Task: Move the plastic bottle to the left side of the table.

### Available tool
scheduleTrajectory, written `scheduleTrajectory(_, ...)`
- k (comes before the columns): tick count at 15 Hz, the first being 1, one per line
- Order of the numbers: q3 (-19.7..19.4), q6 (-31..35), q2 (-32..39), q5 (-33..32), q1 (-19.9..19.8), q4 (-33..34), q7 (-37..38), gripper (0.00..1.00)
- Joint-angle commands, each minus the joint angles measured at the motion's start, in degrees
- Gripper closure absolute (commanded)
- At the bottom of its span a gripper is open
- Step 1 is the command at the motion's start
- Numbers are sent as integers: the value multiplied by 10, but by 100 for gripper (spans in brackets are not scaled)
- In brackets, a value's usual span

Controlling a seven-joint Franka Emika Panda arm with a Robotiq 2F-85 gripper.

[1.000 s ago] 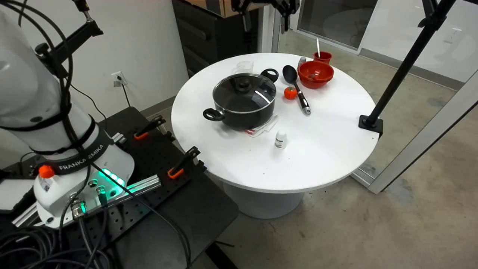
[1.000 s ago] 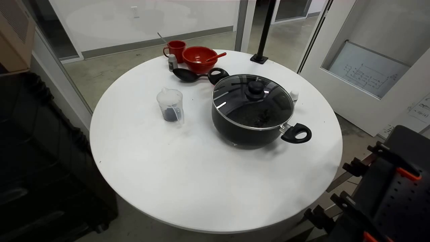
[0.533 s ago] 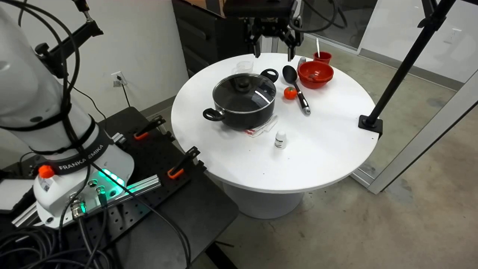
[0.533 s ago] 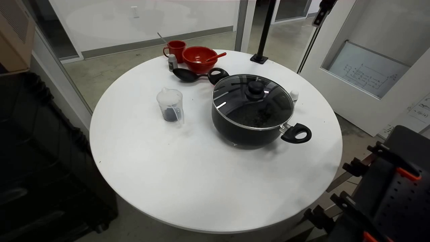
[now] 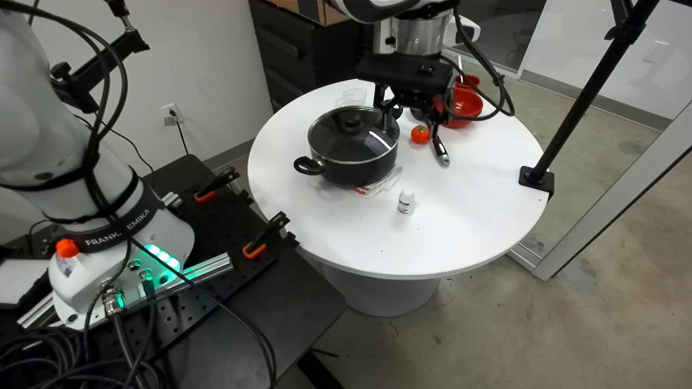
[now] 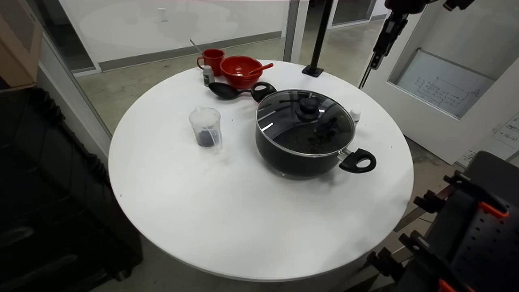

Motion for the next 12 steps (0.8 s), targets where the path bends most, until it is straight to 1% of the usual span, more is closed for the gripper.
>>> scheduleTrajectory(1, 34, 29, 69, 31, -42, 32, -40, 0)
scheduleTrajectory(4, 50, 75, 112, 4, -53, 44, -23, 0)
scheduleTrajectory(7, 64, 110, 143, -8, -60, 60, -15, 0)
scheduleTrajectory(9, 69, 117, 165, -16, -63, 74, -12, 0)
scheduleTrajectory(12, 74, 106, 199, -15, -76, 95, -11, 0)
